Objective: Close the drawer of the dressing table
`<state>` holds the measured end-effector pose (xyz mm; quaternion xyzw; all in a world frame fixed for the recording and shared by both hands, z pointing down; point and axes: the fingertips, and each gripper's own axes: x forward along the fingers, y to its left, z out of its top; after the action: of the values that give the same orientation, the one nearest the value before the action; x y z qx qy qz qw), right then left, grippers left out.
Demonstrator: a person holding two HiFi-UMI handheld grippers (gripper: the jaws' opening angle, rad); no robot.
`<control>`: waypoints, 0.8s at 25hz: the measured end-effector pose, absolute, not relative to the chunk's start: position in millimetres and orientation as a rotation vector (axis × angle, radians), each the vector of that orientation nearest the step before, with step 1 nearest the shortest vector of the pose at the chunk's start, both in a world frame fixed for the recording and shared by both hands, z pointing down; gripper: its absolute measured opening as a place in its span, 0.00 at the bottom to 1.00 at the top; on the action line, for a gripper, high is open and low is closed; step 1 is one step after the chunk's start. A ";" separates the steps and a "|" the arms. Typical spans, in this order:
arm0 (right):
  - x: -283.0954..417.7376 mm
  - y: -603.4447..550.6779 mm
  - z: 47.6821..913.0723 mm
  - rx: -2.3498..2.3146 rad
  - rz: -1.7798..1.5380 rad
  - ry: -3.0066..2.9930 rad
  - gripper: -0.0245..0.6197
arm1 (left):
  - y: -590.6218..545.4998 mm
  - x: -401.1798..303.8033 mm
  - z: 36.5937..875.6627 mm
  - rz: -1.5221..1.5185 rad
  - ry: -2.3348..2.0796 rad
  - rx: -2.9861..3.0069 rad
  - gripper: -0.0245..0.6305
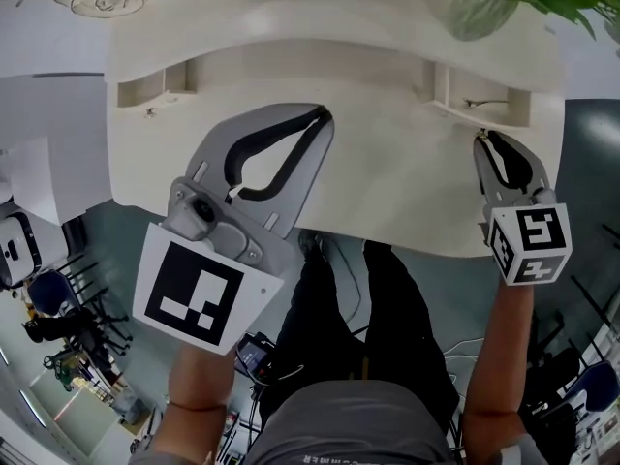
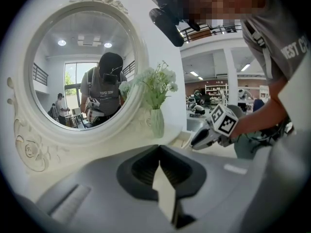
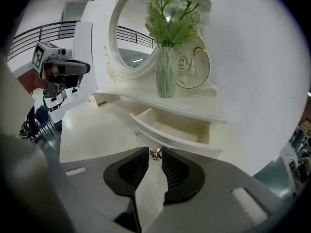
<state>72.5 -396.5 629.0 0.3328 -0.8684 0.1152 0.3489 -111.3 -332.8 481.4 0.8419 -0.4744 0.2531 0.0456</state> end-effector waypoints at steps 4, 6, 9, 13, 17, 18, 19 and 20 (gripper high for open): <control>75.1 -395.4 632.4 0.895 0.288 -2.235 0.17 | -327.9 -110.5 486.3 0.772 -1.456 2.556 0.04; 75.7 -394.2 632.3 0.907 0.281 -2.232 0.16 | -325.3 -112.2 486.7 0.770 -1.462 2.552 0.04; 76.8 -393.9 631.2 0.911 0.277 -2.227 0.16 | -321.9 -114.5 484.6 0.771 -1.472 2.548 0.04; 76.9 -395.0 629.8 0.912 0.271 -2.218 0.16 | -319.2 -119.4 481.9 0.767 -1.487 2.542 0.04; 75.0 -393.5 628.7 0.915 0.258 -2.213 0.15 | -311.0 -123.1 480.0 0.759 -1.499 2.538 0.04; 73.6 -394.6 627.9 0.916 0.255 -2.211 0.15 | -309.8 -124.5 479.2 0.759 -1.500 2.537 0.04; 72.7 -396.3 627.3 0.918 0.252 -2.210 0.15 | -308.9 -125.5 478.8 0.758 -1.501 2.535 0.04; 72.3 -398.0 627.3 0.920 0.249 -2.209 0.15 | -307.9 -126.2 479.0 0.758 -1.502 2.532 0.04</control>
<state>72.3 -398.0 627.3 0.3568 -0.8568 0.0966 0.3595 -126.2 -307.9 479.0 0.8318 -0.4936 0.2489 0.0507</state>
